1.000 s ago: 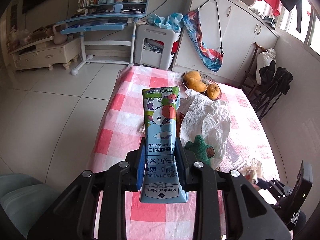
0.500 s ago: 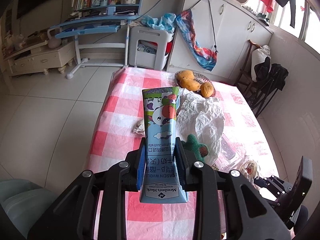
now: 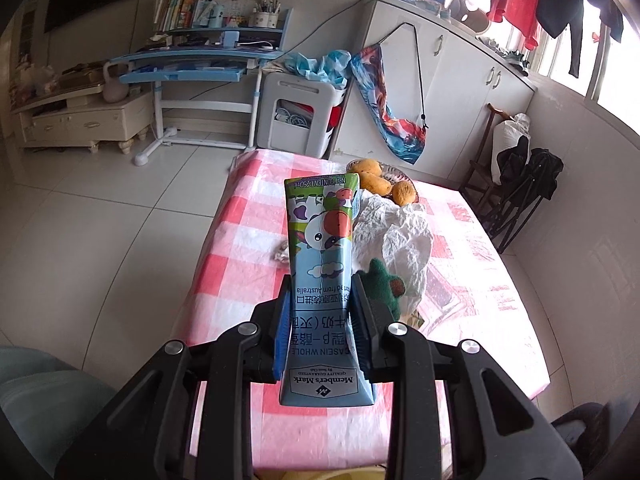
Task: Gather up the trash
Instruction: 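Drop the paper and the carton into the yellow basin with both grippers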
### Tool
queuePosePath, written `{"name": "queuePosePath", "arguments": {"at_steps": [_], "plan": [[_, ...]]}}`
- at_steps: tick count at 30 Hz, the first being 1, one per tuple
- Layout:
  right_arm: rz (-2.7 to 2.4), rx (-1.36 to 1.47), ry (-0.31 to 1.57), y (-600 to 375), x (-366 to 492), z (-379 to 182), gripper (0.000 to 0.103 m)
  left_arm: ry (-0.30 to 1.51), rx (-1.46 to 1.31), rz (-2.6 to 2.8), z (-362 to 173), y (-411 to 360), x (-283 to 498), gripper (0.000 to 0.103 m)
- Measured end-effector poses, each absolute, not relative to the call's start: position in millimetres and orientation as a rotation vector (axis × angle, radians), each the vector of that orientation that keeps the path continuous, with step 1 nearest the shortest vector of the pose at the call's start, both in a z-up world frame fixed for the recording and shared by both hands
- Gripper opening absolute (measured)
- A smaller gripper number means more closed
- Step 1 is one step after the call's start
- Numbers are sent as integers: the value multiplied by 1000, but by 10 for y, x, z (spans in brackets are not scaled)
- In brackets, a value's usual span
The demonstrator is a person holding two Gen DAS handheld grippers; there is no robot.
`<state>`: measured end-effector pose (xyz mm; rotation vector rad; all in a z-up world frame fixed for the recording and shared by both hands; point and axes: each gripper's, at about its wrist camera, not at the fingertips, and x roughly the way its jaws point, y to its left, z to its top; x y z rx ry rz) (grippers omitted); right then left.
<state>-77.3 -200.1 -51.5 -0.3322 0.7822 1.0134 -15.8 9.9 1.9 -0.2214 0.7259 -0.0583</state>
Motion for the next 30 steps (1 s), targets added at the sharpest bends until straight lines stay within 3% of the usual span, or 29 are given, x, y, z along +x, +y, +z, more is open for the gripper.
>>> {"name": "queuePosePath", "arguments": {"at_steps": [5, 7, 9, 15, 23, 30], "plan": [[1168, -494, 901, -1688, -1172, -844, 36, 741, -241, -53, -38, 118, -421, 26], [1161, -570, 904, -1628, -1273, -934, 49, 750, -229, -55, -74, 74, -542, 26], [1143, -599, 901, -1617, -1327, -967, 52, 763, -220, -59, -117, 33, -657, 26], [1070, -505, 867, -1810, -1263, -796, 65, 816, -211, -85, -257, -106, -926, 26], [1042, -377, 820, -2071, -1187, -600, 69, 861, -194, -116, -386, -291, -1189, 26], [807, -309, 739, -2259, -980, -466, 82, 997, -197, -128, -663, -471, -1408, 26]]}}
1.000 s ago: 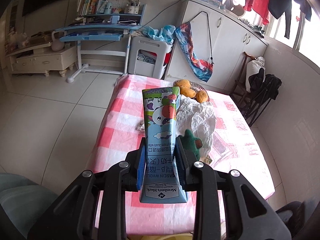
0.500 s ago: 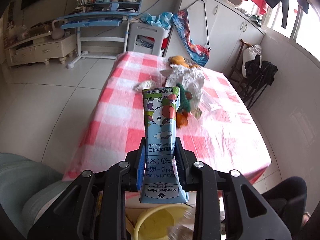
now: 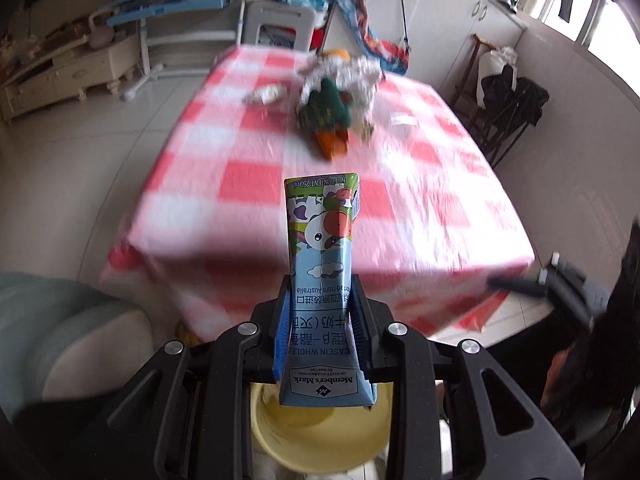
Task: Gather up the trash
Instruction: 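Drop the paper and the carton into the yellow basin with both grippers, then reach the left gripper to the green plush toy and grasp it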
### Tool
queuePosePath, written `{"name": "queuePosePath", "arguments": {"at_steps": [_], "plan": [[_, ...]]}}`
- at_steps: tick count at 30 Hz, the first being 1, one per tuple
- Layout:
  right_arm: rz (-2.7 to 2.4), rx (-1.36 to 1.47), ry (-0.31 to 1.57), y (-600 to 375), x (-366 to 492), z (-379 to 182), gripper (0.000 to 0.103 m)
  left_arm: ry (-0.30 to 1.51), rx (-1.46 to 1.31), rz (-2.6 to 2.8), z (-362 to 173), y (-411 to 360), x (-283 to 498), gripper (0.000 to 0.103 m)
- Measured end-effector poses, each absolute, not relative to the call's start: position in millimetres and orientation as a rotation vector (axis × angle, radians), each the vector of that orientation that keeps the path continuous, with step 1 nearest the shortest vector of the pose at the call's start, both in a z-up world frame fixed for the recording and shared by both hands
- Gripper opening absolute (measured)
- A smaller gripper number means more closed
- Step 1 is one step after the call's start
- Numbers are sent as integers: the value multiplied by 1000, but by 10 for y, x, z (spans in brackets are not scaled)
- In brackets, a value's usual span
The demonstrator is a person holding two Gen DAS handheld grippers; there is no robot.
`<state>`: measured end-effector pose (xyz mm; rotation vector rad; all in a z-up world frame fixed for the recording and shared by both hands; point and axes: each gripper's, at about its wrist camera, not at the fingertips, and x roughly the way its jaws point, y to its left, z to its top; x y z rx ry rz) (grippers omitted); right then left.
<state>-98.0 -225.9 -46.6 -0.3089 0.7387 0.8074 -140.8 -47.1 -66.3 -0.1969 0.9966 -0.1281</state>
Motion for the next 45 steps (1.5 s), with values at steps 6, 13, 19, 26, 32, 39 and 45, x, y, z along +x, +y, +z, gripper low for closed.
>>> {"name": "queuePosePath", "arguments": {"at_steps": [6, 13, 19, 26, 32, 39, 45], "plan": [[686, -259, 722, -2405, -827, -423, 87, 1206, -197, -173, -1132, -779, -1616, 27], [646, -315, 725, -2411, -818, -473, 90, 1276, -147, -141, -1307, -846, -1686, 51], [617, -339, 731, -2453, -833, -514, 90, 1128, -145, -53, -992, -676, -1608, 60], [622, -393, 731, -2372, -883, -559, 90, 999, -105, 23, -710, -598, -1486, 66], [635, -404, 715, -2337, -912, -552, 90, 938, -66, 35, -610, -621, -1432, 66], [663, -453, 690, -2195, -949, -566, 90, 893, -27, 54, -468, -592, -1344, 72], [668, -503, 666, -2119, -990, -589, 90, 862, -29, 74, -360, -503, -1136, 77]]}}
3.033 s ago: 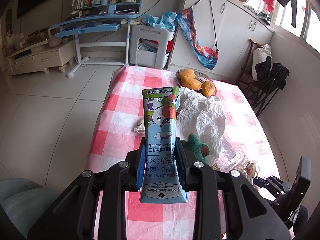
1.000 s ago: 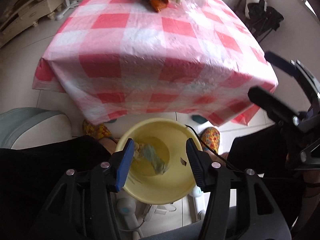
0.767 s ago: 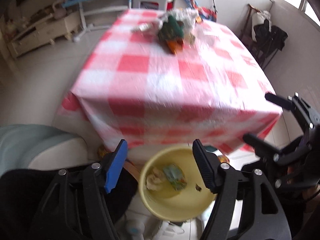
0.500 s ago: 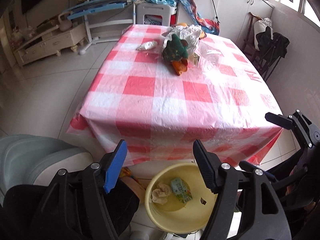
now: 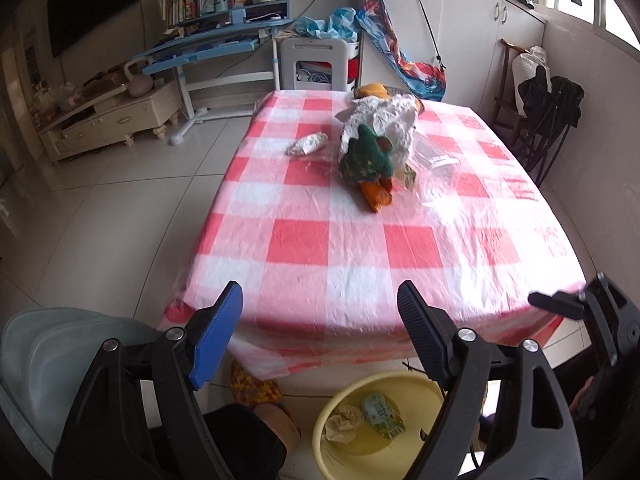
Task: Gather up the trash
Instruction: 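Reach the left gripper to the green plush toy and grasp it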
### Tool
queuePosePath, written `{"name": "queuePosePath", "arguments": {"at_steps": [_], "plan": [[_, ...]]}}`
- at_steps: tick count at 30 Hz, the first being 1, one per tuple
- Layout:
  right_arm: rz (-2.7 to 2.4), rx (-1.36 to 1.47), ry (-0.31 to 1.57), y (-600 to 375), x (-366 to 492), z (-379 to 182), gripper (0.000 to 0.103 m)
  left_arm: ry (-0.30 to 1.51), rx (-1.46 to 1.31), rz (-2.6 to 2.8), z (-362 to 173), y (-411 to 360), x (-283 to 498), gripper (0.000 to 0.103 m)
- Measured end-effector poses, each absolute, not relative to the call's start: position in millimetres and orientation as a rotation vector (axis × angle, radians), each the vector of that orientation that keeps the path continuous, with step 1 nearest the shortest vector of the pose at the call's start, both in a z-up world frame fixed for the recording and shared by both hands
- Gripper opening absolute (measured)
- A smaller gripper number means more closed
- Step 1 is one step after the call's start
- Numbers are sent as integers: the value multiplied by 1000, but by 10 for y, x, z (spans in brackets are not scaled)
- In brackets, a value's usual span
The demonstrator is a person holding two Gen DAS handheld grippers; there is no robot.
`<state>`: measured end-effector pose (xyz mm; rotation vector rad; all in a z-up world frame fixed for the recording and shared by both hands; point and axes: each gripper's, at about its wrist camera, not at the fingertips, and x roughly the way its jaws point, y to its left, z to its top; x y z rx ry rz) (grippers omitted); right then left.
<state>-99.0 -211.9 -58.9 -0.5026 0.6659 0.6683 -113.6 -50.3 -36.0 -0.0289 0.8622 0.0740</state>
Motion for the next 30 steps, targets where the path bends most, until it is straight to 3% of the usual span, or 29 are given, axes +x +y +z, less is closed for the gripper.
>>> {"name": "queuePosePath", "arguments": {"at_steps": [11, 21, 30], "plan": [[694, -505, 612, -2008, -970, -552, 90, 892, -184, 137, -495, -73, -712, 80], [710, -497, 612, -1936, -934, -551, 90, 851, -181, 6, -331, -236, -118, 80], [710, -506, 638, -1901, -886, -621, 90, 917, -210, -98, -560, -584, 615, 80]]}}
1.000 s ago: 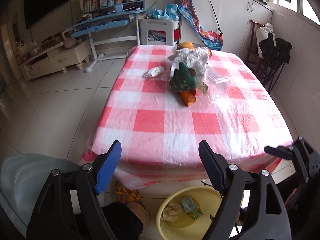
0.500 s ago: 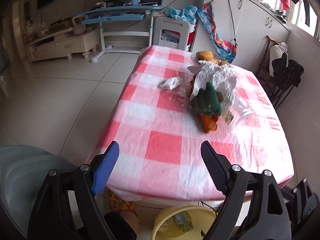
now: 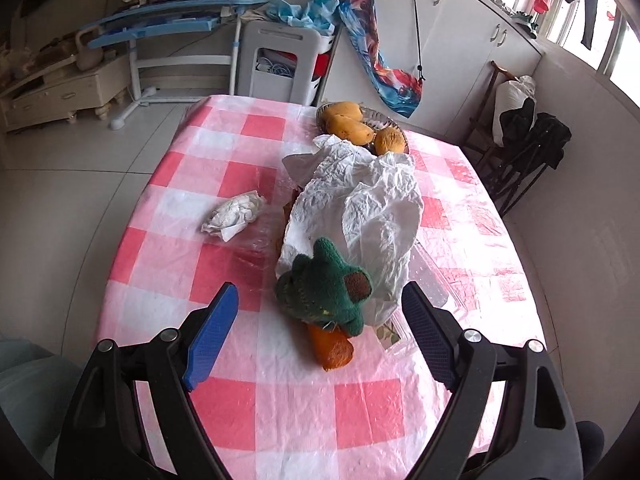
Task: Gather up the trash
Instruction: 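Reach the left gripper to the green plush toy and grasp it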
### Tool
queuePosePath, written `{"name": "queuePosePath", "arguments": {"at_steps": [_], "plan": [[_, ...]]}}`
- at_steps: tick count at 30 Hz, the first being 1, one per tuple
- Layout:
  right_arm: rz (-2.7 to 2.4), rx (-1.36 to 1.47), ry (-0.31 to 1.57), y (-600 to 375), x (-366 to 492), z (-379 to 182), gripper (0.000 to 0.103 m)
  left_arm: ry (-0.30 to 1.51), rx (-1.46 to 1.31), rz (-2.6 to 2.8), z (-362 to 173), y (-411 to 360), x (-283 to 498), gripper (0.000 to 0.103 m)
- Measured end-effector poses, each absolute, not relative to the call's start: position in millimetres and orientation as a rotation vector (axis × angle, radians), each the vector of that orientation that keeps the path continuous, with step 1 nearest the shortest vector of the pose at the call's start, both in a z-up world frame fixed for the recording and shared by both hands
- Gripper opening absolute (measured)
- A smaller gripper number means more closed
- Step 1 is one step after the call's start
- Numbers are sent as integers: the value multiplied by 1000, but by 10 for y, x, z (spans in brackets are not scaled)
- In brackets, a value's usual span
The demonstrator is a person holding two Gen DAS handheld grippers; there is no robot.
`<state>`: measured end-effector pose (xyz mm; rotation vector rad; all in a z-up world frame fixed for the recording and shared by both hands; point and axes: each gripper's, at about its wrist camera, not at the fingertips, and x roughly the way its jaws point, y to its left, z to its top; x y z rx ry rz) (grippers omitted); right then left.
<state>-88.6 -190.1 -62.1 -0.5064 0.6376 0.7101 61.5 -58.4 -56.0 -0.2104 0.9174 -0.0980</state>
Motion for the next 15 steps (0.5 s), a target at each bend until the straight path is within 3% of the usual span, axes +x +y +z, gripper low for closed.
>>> {"name": "queuePosePath", "arguments": {"at_steps": [3, 4, 7, 9, 11, 15], "plan": [[713, -512, 648, -1892, -873, -647, 90, 953, -212, -66, -688, -590, 738, 80], [715, -511, 650, -1891, -866, -653, 90, 967, -237, -66, -723, -562, 753, 74], [716, -500, 656, -1889, -844, -654, 90, 995, -293, -92, -780, -466, 758, 40], [720, -494, 656, -1881, -839, -646, 90, 1000, -315, -91, -804, -366, 730, 32], [725, -493, 651, -1868, -846, -636, 90, 1014, -346, -81, -845, -247, 711, 13], [727, -498, 646, -1853, -864, -628, 90, 1049, -429, -76, -932, -23, 635, 5]]}}
